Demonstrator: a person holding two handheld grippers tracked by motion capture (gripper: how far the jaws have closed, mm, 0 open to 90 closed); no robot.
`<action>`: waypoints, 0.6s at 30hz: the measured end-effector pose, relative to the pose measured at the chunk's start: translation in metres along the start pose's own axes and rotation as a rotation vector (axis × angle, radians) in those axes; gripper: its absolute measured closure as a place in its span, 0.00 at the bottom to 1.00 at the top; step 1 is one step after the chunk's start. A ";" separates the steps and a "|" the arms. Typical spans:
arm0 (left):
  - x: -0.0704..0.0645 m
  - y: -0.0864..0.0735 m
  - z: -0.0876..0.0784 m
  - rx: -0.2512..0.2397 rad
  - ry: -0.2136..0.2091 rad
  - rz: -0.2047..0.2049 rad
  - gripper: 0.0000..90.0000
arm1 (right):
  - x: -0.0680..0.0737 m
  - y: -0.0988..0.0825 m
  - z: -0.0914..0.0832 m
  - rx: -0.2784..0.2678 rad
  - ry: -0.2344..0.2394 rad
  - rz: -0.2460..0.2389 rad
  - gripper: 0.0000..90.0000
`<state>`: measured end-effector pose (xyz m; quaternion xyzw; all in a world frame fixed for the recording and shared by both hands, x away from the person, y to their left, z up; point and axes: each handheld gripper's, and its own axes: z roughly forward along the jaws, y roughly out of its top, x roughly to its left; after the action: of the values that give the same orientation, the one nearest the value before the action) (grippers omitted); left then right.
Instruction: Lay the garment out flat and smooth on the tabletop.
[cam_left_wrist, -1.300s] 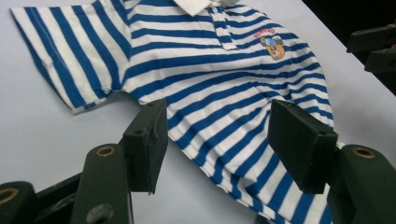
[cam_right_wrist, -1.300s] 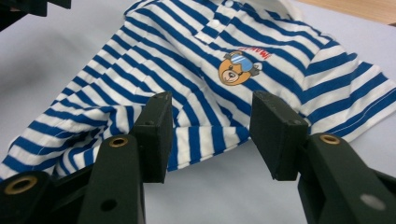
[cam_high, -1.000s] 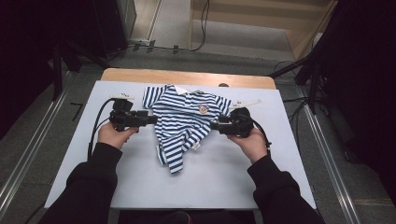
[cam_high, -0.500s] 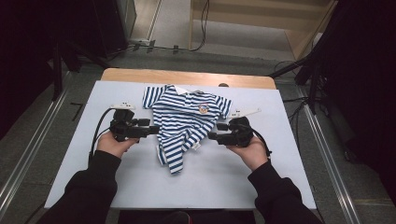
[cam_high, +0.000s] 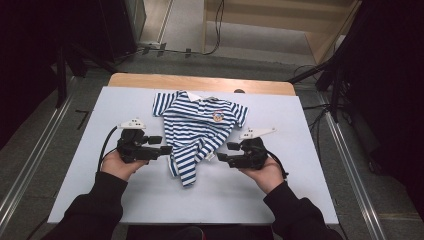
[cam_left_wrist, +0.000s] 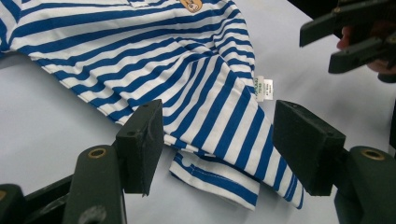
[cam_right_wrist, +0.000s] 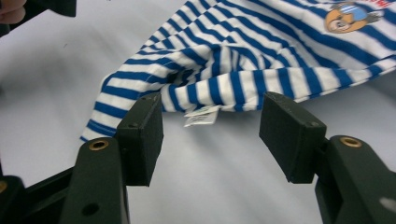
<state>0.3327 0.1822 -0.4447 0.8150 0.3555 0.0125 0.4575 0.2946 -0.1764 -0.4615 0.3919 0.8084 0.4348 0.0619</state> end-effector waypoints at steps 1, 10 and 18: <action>0.000 -0.001 -0.001 -0.002 0.000 0.001 0.39 | 0.003 -0.002 0.001 0.004 0.008 0.002 0.42; 0.006 -0.008 -0.011 -0.024 0.028 -0.015 0.39 | 0.030 -0.011 0.022 0.036 0.057 -0.044 0.42; 0.008 -0.014 -0.019 -0.027 0.060 -0.024 0.39 | 0.045 -0.010 0.040 0.067 0.107 -0.065 0.42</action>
<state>0.3241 0.2056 -0.4471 0.8035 0.3787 0.0360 0.4579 0.2755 -0.1226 -0.4832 0.3434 0.8370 0.4256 0.0197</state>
